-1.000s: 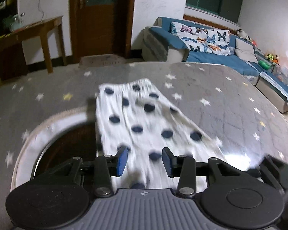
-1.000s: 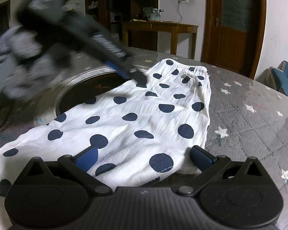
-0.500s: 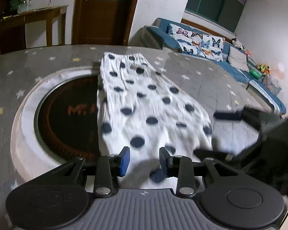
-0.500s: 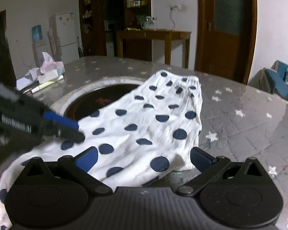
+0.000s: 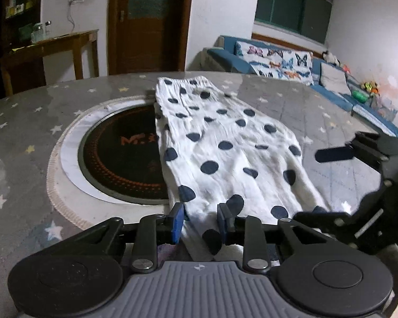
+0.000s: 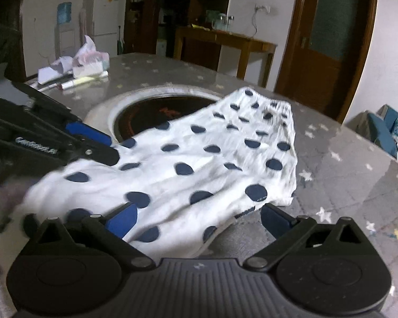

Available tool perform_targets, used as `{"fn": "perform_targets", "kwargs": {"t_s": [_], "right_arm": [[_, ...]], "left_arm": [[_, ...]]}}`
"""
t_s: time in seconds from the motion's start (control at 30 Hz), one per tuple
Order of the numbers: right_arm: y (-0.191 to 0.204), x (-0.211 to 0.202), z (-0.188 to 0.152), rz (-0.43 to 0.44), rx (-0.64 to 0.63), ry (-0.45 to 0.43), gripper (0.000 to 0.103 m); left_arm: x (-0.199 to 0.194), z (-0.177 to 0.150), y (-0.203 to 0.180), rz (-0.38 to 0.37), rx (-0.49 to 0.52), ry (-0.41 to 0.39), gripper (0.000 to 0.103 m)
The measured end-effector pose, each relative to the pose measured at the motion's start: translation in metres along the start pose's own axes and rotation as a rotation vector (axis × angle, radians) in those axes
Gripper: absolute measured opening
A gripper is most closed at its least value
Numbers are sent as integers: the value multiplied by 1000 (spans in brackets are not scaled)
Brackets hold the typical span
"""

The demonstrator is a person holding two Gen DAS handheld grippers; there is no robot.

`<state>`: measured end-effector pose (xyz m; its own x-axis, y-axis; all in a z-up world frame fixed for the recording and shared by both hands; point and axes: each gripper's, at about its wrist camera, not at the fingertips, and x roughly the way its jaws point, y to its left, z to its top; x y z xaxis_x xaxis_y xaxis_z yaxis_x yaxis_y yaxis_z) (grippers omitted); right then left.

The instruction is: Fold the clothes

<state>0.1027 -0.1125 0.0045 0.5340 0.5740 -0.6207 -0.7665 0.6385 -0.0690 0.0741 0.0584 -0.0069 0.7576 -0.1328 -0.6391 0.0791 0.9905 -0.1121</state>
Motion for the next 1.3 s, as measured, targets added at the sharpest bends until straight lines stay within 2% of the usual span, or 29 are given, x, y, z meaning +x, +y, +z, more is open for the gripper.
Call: {"fn": "perform_targets", "kwargs": {"t_s": [0.23,0.37,0.47,0.6,0.7,0.8,0.9,1.0,1.13,1.3], "right_arm": [[25,-29,-1,22,-29,-41,99],[31,-19,-16,22,4,15,93],[27,-15,-29,23,59,52,91],[25,-32,-25,-1,62,5,90],[24,-43,-17,-8,67,-45,90],[25,-40,-19,-6,79,-39,84],[26,-31,-28,10,100,8,71],[24,-28,-38,18,127,39,68],[22,-41,-30,18,123,-8,68],[19,-43,-10,34,119,-75,68]], "left_arm": [[-28,-13,-18,-70,37,-34,29],[-22,-30,-19,-31,65,2,32],[-23,-34,-16,-17,64,-2,33],[-32,-31,-16,-8,71,-20,32],[-41,-27,-19,-29,63,-53,31],[-42,-29,-26,-46,79,-56,31],[-34,-36,-27,-35,89,-22,31],[-30,-43,-20,-26,74,4,33],[-40,-37,-21,-21,71,-25,33],[-49,-30,-32,-69,81,-64,33]]}}
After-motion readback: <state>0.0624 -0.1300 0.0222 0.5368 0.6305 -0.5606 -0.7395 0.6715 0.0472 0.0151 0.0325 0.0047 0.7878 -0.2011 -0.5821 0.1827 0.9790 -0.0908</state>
